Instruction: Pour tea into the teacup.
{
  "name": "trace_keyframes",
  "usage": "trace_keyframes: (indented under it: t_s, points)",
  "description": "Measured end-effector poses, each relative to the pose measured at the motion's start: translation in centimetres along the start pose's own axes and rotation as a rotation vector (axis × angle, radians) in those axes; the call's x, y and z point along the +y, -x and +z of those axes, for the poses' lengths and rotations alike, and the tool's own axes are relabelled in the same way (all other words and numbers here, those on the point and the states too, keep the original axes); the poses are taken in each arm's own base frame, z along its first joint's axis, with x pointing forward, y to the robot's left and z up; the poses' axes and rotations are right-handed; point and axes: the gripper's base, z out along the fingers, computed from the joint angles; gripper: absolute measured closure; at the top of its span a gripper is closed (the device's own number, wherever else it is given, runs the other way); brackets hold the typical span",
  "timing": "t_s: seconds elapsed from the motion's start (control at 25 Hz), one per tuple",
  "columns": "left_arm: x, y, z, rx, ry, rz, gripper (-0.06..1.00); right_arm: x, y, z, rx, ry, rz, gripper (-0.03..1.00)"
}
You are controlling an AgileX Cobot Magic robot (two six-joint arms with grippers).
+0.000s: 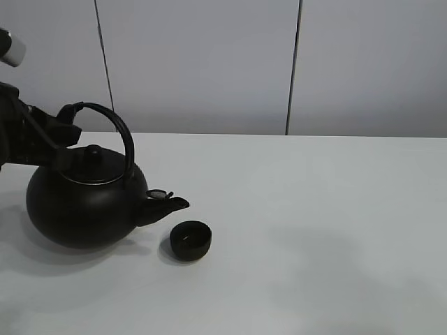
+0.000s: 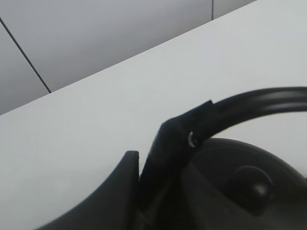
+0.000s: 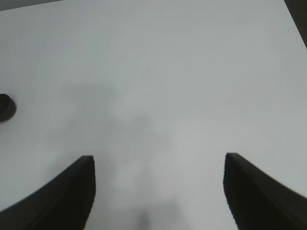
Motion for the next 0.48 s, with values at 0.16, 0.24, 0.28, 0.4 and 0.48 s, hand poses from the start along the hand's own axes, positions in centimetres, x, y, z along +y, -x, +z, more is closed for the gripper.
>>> trace_keyframes:
  t_s: [0.16, 0.24, 0.28, 0.4, 0.48]
  points:
    - [0.01, -0.04, 0.00, 0.005, 0.001, 0.017, 0.79, 0.00, 0.00, 0.00, 0.000, 0.000, 0.000, 0.45]
    - [0.01, -0.06, 0.00, 0.007, 0.001, 0.038, 0.79, 0.00, 0.00, 0.00, 0.000, 0.000, 0.000, 0.45]
    - [0.01, -0.06, 0.00, 0.007, 0.001, 0.044, 0.79, 0.00, 0.00, 0.00, 0.000, 0.000, 0.000, 0.45]
    - [0.01, -0.06, 0.00, 0.007, 0.001, 0.047, 0.79, 0.00, 0.00, 0.00, 0.000, 0.000, 0.000, 0.45]
    - [0.08, 0.07, 0.07, 0.006, 0.002, 0.049, 0.79, 0.00, 0.00, 0.00, 0.000, 0.000, 0.000, 0.45]
